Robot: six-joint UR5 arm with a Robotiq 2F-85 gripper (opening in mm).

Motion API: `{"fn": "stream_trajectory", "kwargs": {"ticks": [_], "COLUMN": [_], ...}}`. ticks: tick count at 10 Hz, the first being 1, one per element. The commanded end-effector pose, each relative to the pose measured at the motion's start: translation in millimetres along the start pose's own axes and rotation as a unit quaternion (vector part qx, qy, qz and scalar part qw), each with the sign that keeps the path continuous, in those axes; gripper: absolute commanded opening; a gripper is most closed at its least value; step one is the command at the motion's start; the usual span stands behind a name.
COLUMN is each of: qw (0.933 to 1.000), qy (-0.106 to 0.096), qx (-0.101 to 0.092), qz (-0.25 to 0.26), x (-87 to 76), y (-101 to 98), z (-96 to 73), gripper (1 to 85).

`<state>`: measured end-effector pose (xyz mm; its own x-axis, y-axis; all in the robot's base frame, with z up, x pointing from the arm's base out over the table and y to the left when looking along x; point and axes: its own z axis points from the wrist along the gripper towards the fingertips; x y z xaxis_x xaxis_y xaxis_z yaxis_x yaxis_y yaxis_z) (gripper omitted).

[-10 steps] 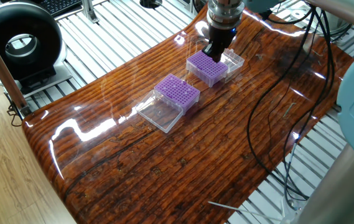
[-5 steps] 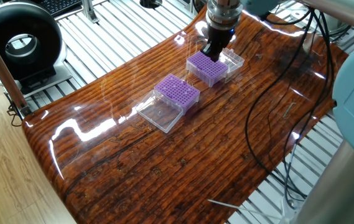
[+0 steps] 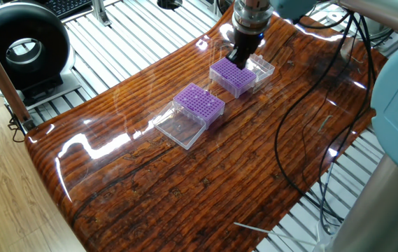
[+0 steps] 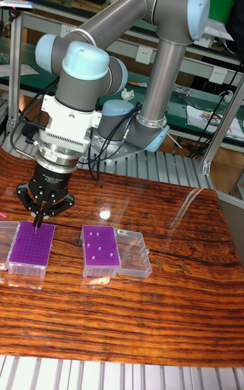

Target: Transfer all small pipette tips from one holder to another

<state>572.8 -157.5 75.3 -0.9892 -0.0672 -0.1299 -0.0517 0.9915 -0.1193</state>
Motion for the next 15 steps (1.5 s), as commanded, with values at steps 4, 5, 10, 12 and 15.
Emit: {"fn": "stream_trajectory", "kwargs": {"ticks": [4, 5, 10, 12, 15], "qw": [0.9998, 0.9998, 0.9995, 0.9993, 0.999], "qy": [-0.011, -0.012, -0.016, -0.019, -0.023], "qx": [-0.011, -0.012, -0.019, -0.022, -0.027], "qz": [0.012, 0.013, 0.021, 0.023, 0.026], "x": [-5.7, -6.5, -8.4, -9.9, -12.1], "y": [5.5, 6.0, 11.5, 13.6, 16.3], "z": [0.3, 0.4, 0.8, 0.9, 1.1], "gripper": [1.3, 1.3, 1.3, 1.3, 1.3]}}
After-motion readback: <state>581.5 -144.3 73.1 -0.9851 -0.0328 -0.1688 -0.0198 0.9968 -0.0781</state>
